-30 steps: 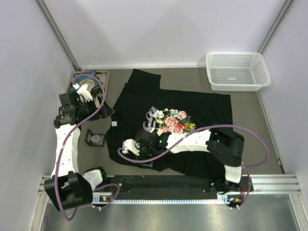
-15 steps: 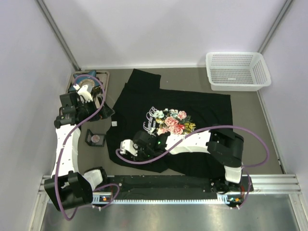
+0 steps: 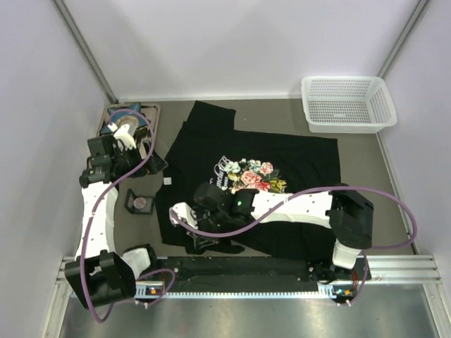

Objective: Pin the brooch onto the clothing
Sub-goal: Flatten out the clothes at the center of the board.

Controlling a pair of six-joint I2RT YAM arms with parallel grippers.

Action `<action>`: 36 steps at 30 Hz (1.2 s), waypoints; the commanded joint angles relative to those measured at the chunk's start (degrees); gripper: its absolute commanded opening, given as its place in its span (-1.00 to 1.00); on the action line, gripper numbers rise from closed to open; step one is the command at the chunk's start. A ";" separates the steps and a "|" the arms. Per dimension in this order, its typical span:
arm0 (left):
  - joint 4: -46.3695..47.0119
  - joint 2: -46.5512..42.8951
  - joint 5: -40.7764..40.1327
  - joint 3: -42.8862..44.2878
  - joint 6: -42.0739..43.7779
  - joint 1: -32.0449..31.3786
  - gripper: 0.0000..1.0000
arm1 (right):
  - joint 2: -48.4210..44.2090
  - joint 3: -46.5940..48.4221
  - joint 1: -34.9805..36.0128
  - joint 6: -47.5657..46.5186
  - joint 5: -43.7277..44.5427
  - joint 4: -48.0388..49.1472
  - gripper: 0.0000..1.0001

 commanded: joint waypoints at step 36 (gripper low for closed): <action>-39.47 7.72 -10.66 13.91 68.51 1.27 0.72 | -22.97 -2.24 -47.36 -16.03 -5.73 -33.41 0.98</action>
